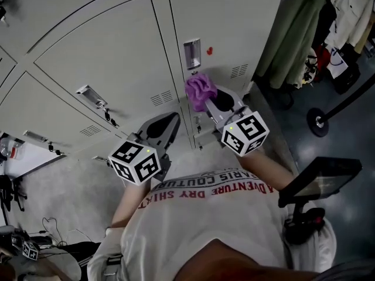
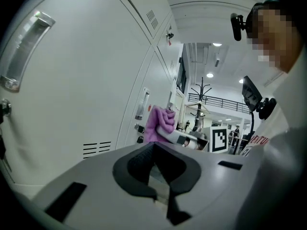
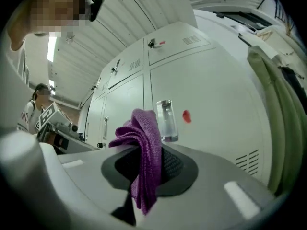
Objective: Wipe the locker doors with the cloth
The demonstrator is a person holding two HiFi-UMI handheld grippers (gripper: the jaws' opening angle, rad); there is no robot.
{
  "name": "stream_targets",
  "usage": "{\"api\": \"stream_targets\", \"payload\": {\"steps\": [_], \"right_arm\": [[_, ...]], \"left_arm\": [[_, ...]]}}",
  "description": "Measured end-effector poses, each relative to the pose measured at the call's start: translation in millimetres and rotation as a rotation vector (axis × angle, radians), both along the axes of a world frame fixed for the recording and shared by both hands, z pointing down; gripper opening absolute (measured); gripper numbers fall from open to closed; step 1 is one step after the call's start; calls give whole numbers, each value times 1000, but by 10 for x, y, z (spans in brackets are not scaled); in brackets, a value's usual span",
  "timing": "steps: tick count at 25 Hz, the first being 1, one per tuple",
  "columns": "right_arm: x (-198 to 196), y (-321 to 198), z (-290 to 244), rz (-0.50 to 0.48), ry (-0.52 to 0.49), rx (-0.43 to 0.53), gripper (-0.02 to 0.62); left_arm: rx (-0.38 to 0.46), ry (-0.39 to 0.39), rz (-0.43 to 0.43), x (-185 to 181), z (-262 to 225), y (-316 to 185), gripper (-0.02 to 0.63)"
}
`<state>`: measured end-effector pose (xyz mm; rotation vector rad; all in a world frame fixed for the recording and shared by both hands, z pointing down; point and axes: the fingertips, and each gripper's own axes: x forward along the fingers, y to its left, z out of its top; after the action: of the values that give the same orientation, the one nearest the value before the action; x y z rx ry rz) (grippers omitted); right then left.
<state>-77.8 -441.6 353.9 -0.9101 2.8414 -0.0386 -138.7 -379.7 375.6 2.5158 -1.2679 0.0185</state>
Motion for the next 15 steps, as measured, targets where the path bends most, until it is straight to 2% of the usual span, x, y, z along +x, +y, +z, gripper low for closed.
{"api": "stream_targets", "payload": {"steps": [3,7,15], "right_arm": [[-217,-8,326,-17,45,-40,54],[-381,-181,656,24,94,-75,54],[-509,-451,854,117,156,-74,52]], "left_arm": [[-5,2,-25,-95,27,27,0],[-9,5,-53,-210,48,61,-1],[-13,4,-68,-297,75,47,0]]}}
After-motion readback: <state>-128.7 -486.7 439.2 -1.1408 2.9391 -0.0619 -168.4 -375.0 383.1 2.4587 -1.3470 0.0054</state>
